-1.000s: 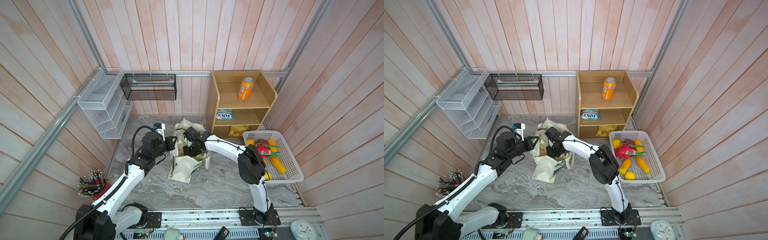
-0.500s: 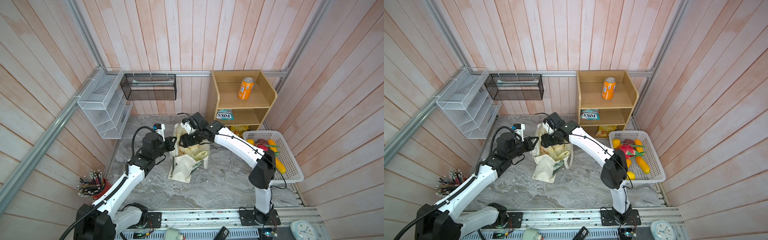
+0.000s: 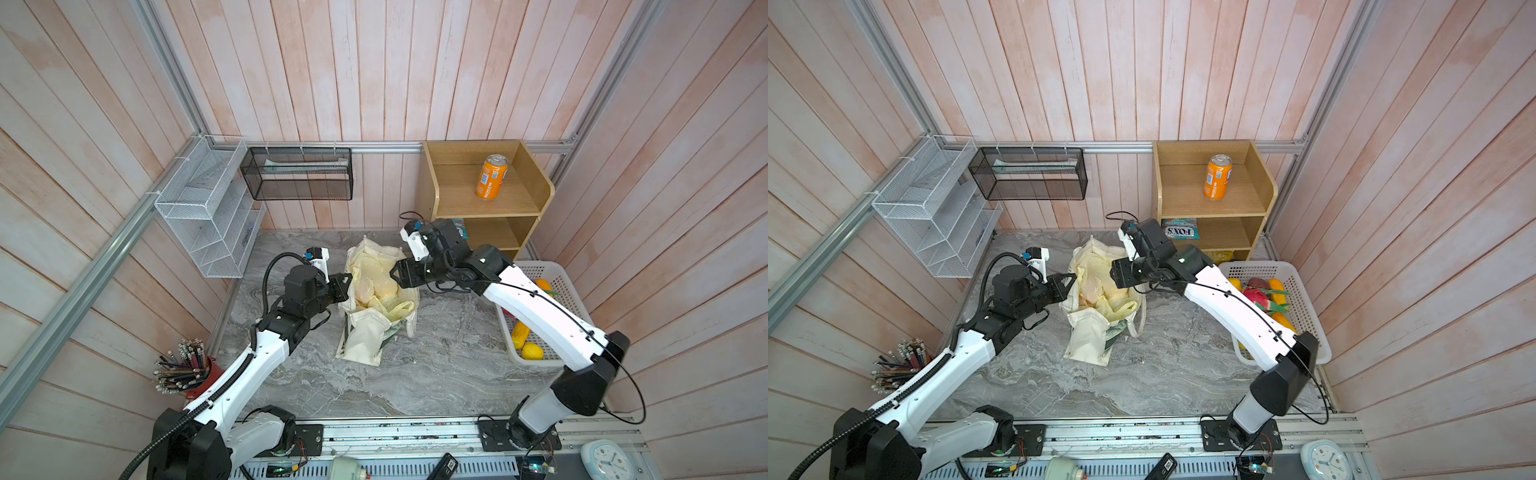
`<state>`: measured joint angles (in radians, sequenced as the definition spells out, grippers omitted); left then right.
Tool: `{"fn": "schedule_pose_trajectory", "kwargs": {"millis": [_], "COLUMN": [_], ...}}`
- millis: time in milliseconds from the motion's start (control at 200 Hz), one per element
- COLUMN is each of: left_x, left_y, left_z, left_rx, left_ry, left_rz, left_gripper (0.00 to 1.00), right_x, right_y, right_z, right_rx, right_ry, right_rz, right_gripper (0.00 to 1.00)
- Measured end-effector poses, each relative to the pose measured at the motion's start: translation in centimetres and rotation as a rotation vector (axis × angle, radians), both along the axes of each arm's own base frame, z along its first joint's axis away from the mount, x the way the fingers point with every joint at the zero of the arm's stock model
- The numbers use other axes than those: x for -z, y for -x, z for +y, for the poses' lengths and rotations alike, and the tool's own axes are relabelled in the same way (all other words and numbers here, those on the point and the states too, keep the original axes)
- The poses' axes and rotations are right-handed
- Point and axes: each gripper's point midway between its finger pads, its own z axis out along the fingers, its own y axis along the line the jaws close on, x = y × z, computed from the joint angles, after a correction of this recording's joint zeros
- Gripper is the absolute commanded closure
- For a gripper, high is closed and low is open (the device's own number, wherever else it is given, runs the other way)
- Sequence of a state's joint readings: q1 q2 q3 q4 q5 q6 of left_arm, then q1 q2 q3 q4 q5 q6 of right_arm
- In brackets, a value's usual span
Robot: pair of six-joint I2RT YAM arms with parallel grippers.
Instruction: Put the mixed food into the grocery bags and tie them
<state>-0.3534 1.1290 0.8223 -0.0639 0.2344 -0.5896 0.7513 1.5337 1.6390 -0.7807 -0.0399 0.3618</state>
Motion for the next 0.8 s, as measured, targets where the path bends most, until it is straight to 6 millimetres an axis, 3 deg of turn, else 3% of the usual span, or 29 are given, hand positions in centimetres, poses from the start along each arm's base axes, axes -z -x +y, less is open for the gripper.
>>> {"fn": "schedule_pose_trajectory", "kwargs": {"millis": [125,255,315,400,560,690,800], "left_x": [0.1,0.1,0.1,0.1,-0.1,-0.2,0.5], "left_y": [0.0,0.0,0.0,0.0,0.3,0.8,0.9], "left_z": [0.0,0.0,0.0,0.0,-0.8,-4.3,-6.3], "left_rx": [0.003,0.008,0.009,0.012,0.042,0.127,0.163], "left_ry": [-0.009,-0.019,-0.023,-0.027,-0.020,-0.023,-0.031], "left_rz": [-0.003,-0.009,-0.011,-0.014,-0.021,-0.021,-0.011], "left_gripper": [1.00,1.00,1.00,1.00,1.00,1.00,1.00], "right_x": [2.3,5.4,6.2,6.6,5.4,3.2,3.2], "right_y": [0.0,0.1,0.0,-0.4,-1.7,-3.0,-3.7], "right_z": [-3.4,-3.3,-2.6,-1.3,1.4,4.2,5.5], "right_rx": [0.083,0.086,0.072,0.038,-0.014,-0.066,-0.092], "right_ry": [-0.007,-0.012,-0.028,-0.059,-0.131,-0.190,-0.207], "right_rz": [0.019,0.081,0.105,0.113,0.125,0.116,0.124], "right_gripper": [0.28,0.37,0.53,1.00,1.00,1.00,1.00]}}
